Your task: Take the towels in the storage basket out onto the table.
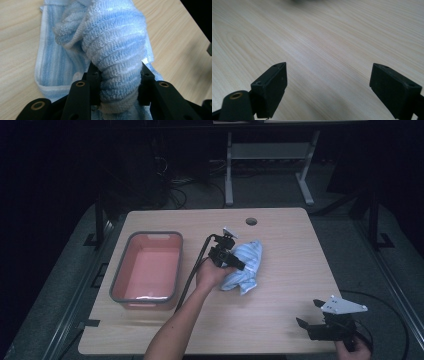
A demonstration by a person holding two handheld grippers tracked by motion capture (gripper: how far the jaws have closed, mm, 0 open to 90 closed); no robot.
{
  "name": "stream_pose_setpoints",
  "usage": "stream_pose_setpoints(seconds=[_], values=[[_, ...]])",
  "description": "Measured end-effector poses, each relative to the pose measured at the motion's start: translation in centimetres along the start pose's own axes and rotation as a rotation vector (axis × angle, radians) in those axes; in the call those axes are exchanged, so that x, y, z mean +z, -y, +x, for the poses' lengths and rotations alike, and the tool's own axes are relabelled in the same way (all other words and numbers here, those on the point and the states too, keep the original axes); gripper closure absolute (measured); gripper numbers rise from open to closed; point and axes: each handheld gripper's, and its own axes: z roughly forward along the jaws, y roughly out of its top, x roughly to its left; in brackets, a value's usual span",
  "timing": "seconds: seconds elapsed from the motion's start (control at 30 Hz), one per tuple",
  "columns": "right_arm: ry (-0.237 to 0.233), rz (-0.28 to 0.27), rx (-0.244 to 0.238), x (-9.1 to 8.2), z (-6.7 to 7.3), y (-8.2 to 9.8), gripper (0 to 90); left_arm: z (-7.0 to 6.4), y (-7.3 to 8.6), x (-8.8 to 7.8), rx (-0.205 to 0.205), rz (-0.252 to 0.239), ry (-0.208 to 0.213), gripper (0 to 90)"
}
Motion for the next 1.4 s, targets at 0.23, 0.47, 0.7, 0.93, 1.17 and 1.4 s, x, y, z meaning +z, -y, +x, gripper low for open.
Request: stream_pose_setpoints(seconds=[0.23, 0.47, 0.7, 0.93, 1.17, 1.4], values=[[-0.001, 0.003, 0.003, 0.0, 0.1, 0.0, 13.9, -0.3, 0.1, 0.9, 0.013, 0.020, -0.029, 61.2], [-0.003, 0.002, 0.002, -0.1, 0.0, 0.0, 13.9, -0.5, 0.3, 1.5, 0.021, 0.027, -0.044, 59.3], [0.001, 0.000, -0.001, -0.2, 0.0, 0.1, 13.9, -0.6, 0.6, 2.0, 0.019, 0.032, -0.052, 56.9], [0.000, 0.000, -0.003, -0.1, 0.1, 0.0, 13.9, -0.7, 0.7, 2.3, 0.013, 0.030, -0.048, 53.7], [0.002, 0.002, 0.009, -0.3, 0.0, 0.2, 13.9, -0.6, 0.9, 2.4, 0.007, 0.019, -0.046, 47.2], [0.002, 0.002, 0.001, -0.2, 0.0, 0.2, 13.9, -0.8, 1.0, 1.7, 0.013, 0.002, -0.031, 43.6]])
